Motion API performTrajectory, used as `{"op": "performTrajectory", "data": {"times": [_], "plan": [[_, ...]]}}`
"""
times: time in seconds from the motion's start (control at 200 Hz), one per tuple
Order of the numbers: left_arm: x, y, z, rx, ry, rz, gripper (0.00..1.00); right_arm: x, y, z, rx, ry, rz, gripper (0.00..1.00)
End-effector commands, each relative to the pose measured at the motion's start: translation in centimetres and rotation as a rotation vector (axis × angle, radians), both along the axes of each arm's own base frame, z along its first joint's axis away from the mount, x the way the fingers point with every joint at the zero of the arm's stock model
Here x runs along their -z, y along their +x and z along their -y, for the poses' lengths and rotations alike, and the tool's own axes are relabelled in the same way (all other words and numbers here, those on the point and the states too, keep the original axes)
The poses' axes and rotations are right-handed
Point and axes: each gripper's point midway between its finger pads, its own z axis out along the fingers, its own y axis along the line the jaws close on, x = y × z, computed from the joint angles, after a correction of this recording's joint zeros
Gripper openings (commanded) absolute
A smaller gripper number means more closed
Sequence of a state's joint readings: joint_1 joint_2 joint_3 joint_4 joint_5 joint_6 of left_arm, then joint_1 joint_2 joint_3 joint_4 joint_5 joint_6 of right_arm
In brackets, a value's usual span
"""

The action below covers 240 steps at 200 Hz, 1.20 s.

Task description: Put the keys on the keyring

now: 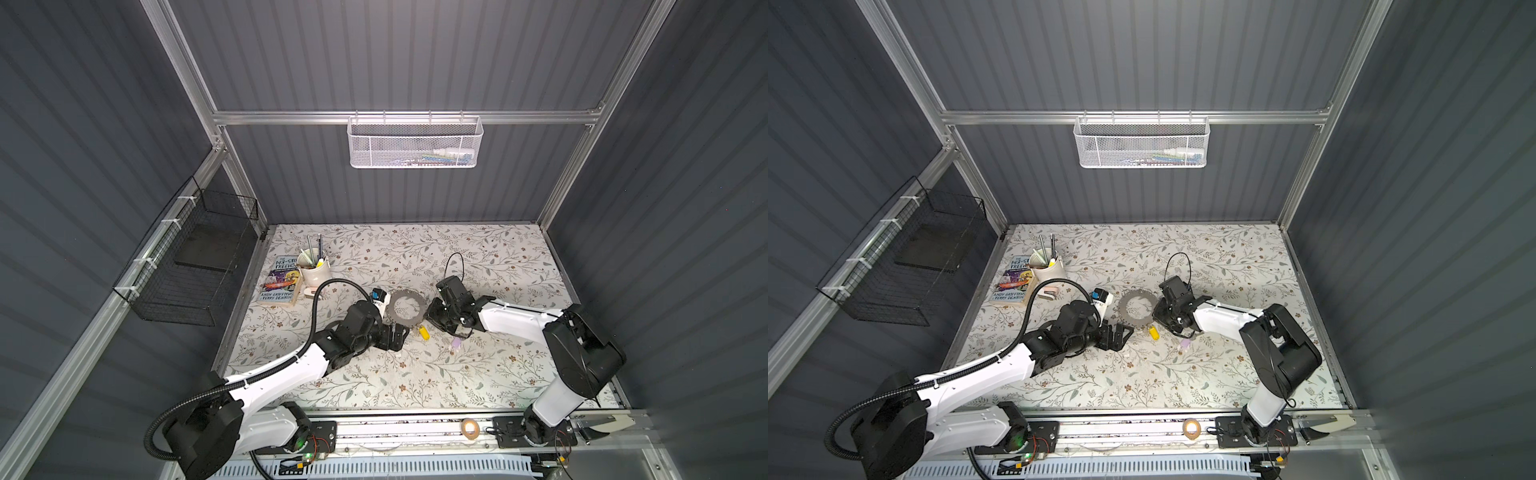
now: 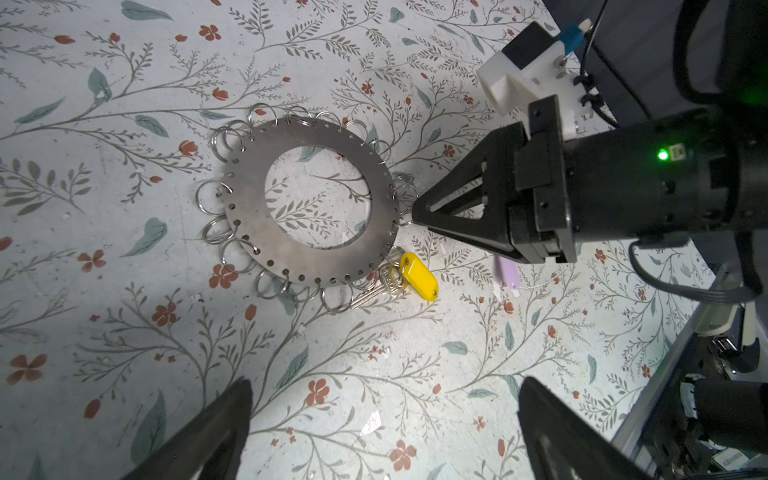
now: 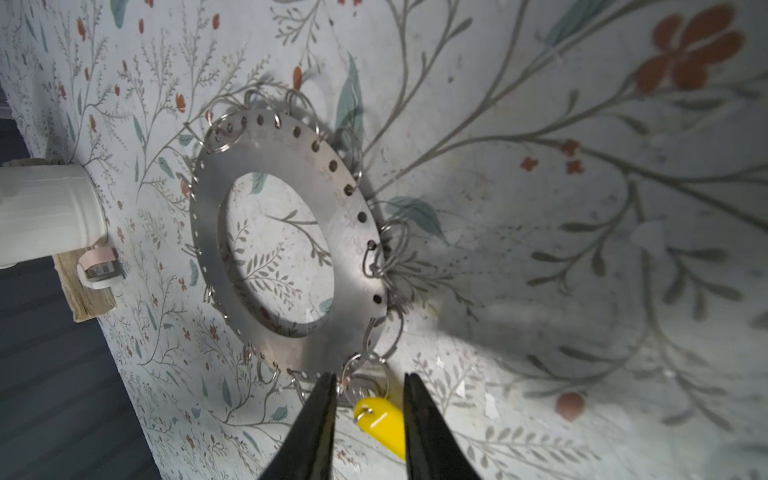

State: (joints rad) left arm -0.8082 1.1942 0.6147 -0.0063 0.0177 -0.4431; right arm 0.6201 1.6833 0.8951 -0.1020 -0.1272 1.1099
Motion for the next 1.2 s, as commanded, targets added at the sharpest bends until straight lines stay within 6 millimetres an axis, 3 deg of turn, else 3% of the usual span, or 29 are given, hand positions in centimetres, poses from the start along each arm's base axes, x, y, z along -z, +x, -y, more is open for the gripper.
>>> {"op": "performTrajectory", "data": {"times": [0.0, 0.56, 1.196], "plan": [[0.4, -0.2, -0.6, 0.005, 0.023, 0.014, 1.0, -0.4, 1.1, -0.5, 0.048, 0.013, -0.004, 0.3], [0.6, -0.7, -1.4, 0.007, 0.031, 0.029, 1.0, 1.3, 1.7, -0.5, 0.086, 0.006, -0.046, 0.18], [0.5, -0.5, -1.6, 0.001, 0.047, 0.038, 1.0, 1.4, 1.3, 0.0, 0.085, 0.006, -0.029, 0.07]]}}
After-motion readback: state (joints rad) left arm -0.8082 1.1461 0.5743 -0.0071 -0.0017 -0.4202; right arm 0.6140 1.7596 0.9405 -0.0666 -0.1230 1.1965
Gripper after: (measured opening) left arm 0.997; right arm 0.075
